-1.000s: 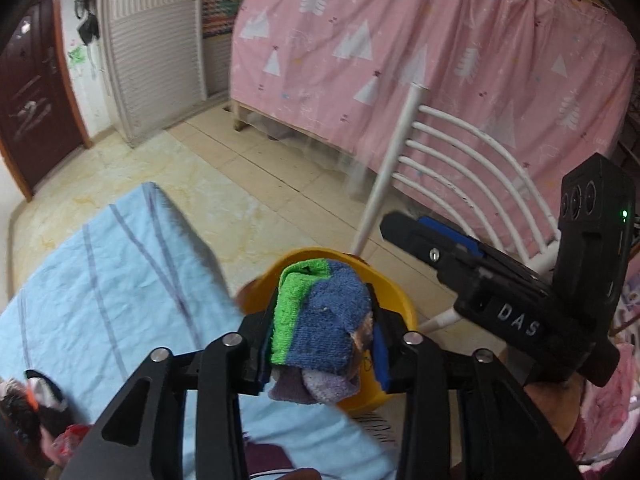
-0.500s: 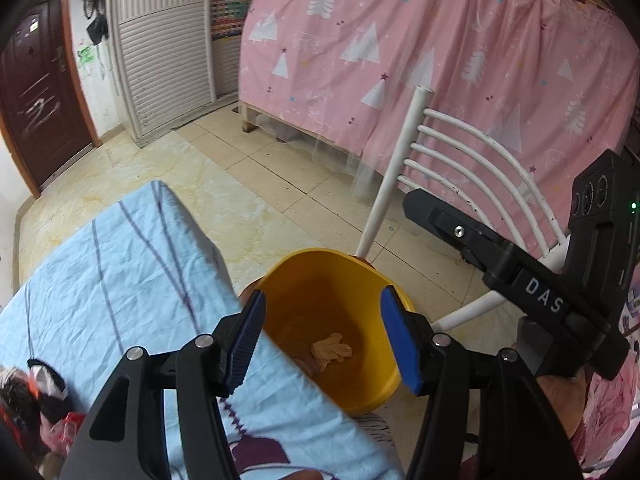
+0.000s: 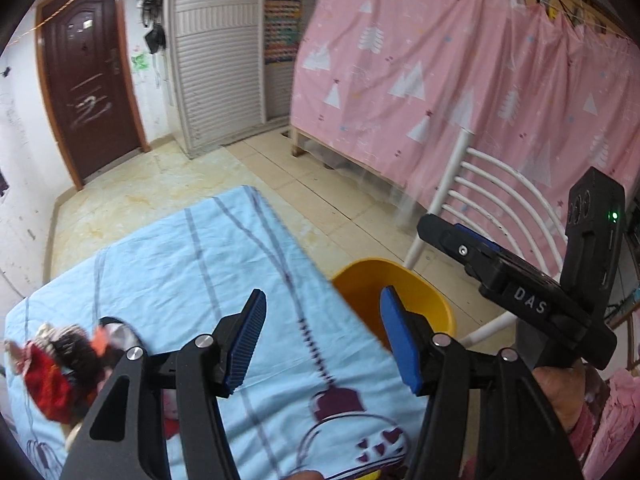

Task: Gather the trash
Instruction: 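Open the left tool over the bin while the right tool releases the tissue, then return both tools to the bed clutter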

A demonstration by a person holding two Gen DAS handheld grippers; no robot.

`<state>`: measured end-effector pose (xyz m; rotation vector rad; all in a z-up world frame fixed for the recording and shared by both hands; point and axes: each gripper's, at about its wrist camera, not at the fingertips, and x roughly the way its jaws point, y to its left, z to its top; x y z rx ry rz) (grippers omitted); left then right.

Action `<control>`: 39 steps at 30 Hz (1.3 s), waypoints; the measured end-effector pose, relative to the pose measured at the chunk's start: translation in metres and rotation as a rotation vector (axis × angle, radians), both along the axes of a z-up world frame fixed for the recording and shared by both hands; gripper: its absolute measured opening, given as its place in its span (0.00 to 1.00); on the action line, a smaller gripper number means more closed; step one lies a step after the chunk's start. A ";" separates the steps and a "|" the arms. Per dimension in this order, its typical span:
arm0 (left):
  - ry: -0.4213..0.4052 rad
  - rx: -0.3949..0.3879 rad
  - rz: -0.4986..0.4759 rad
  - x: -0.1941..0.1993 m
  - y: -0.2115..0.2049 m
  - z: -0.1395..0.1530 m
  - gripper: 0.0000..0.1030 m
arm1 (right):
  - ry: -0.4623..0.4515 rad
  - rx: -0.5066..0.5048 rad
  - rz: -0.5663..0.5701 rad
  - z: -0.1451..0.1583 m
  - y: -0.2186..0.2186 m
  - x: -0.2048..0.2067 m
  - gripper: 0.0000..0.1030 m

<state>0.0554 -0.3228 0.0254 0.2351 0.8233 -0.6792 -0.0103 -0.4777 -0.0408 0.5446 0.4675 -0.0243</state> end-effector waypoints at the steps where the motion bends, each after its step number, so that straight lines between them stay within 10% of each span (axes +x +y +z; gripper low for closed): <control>1: -0.005 -0.001 0.013 0.001 0.005 0.001 0.50 | 0.000 -0.007 0.010 0.001 0.004 0.001 0.73; 39: 0.012 -0.001 0.511 0.070 0.228 -0.017 0.57 | 0.133 -0.179 0.469 -0.025 0.201 0.064 0.88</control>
